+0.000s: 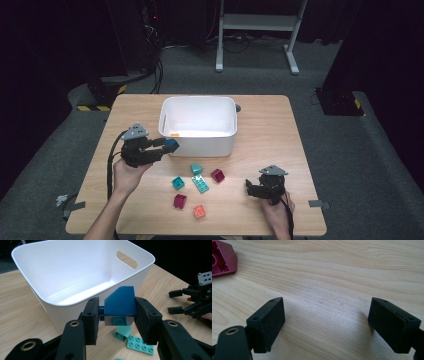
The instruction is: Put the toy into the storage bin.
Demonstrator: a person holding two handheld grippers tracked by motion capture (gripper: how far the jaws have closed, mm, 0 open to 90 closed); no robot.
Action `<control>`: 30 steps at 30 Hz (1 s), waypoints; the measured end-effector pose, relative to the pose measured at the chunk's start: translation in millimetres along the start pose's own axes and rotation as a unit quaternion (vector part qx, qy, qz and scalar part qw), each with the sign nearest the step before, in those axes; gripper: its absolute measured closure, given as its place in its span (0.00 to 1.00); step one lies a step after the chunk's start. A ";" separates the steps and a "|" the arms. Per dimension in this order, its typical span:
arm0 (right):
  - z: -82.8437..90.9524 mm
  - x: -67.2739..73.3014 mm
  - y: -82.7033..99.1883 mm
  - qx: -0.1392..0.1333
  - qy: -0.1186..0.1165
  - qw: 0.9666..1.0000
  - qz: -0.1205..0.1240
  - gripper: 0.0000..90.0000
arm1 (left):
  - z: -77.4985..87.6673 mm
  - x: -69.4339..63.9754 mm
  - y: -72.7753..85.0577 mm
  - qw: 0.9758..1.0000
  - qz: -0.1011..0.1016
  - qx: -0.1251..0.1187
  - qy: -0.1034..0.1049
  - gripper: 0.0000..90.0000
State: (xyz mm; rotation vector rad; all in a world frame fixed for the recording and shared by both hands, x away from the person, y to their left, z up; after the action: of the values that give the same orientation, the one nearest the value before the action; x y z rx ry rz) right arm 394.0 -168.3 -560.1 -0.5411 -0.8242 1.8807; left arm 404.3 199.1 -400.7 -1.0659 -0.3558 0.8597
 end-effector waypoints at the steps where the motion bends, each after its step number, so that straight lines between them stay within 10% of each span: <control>1: 0.0 0.0 0.0 0.000 0.000 1.000 0.000 0.15 | 0.3 0.1 -1.3 1.000 0.000 0.001 -0.001 0.63; 30: 0.0 0.0 0.0 0.000 0.000 1.000 0.000 0.15 | -10.9 16.6 -54.1 1.000 0.012 -0.004 -0.014 0.63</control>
State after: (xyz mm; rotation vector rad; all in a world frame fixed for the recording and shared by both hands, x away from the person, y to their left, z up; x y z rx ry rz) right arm 394.0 -168.3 -560.1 -0.5414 -0.8241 1.8811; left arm 445.6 193.7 -360.8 -1.0695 -0.3705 0.8964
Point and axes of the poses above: each handheld gripper's, and its own axes: z roughly backward along the jaws, y roughly out of its underside, x roughly to its left, the point moved 5 cm from there along -z, roughly forward along the jaws, and after that the axes turned 3 degrees about -x, right-handed, at the moved point
